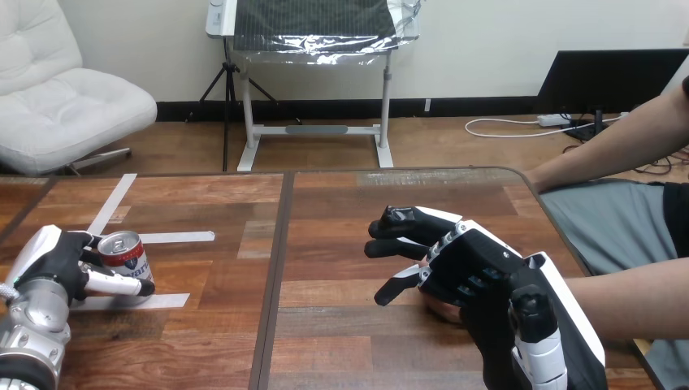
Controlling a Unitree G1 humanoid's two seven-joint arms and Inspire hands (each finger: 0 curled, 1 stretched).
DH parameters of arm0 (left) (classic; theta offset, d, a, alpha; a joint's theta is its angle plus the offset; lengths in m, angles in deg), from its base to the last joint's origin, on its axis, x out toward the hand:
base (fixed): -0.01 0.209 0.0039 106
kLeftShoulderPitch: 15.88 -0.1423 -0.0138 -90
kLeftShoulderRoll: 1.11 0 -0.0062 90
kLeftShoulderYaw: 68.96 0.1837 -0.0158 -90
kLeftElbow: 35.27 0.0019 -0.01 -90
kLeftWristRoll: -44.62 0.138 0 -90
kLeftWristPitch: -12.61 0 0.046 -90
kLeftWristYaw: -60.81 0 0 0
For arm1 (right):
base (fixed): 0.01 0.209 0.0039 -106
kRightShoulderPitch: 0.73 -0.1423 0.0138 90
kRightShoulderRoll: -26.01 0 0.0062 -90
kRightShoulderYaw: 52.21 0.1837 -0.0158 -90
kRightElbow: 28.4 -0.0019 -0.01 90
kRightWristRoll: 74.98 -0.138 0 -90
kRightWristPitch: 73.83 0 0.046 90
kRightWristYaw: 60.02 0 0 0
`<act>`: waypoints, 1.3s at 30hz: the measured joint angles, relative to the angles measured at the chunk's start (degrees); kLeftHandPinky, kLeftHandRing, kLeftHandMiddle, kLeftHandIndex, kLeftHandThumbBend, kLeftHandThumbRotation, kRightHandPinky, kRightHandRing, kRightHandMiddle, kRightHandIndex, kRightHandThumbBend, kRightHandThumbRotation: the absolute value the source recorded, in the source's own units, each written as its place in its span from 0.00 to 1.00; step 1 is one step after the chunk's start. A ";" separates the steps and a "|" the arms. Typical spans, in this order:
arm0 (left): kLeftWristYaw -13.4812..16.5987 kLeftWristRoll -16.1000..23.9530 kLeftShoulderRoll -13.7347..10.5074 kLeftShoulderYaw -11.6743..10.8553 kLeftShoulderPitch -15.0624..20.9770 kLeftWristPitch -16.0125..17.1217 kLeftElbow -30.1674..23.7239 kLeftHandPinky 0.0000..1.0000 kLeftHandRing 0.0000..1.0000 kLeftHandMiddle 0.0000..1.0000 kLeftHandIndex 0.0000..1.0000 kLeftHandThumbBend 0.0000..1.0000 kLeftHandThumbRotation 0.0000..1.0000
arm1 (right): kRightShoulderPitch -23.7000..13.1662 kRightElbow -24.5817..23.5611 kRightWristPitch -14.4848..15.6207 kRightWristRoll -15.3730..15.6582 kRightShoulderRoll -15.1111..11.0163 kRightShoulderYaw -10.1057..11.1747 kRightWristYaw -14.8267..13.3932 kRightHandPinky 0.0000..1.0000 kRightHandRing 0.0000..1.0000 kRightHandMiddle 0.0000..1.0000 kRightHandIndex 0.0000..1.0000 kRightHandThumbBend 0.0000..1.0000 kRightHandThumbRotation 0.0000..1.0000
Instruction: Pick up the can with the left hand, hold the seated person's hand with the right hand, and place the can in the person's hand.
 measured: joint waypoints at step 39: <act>2.01 0.00 0.13 0.15 0.06 -1.54 0.00 0.58 0.65 0.69 0.68 0.80 0.06 | 0.10 -0.47 -0.29 0.45 -0.05 -0.01 -0.86 0.53 0.74 0.77 0.75 0.78 0.92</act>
